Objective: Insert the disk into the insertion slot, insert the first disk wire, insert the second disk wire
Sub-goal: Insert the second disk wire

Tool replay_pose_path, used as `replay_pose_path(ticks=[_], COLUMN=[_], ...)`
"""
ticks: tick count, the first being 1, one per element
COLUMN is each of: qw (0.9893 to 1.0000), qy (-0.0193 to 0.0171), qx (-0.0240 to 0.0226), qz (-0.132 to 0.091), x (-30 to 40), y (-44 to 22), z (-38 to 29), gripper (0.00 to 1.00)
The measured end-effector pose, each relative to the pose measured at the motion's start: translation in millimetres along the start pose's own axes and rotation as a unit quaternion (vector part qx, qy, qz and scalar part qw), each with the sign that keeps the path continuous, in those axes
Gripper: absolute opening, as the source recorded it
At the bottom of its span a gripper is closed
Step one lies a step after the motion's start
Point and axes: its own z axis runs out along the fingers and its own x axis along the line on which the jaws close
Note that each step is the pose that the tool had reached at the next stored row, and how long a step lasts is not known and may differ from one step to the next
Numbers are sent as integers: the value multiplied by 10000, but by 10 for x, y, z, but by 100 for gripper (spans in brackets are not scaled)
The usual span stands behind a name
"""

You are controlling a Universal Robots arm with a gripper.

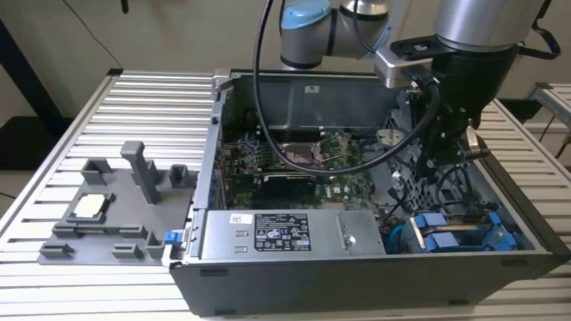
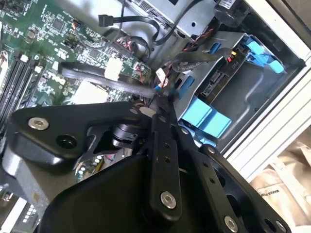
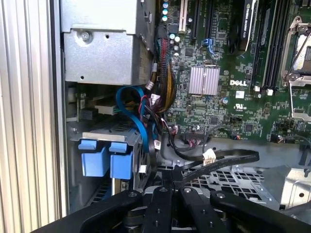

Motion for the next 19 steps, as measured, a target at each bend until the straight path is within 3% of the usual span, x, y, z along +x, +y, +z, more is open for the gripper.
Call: replay_pose_path(ticks=[1,17,19], qw=[10000,10000,10000], qy=[2,47,51], qx=[0,-3,-3], qz=[0,-6,-6], x=[0,2,2], y=[0,-2,0], z=[0,-31,-36], gripper=[12,12,20])
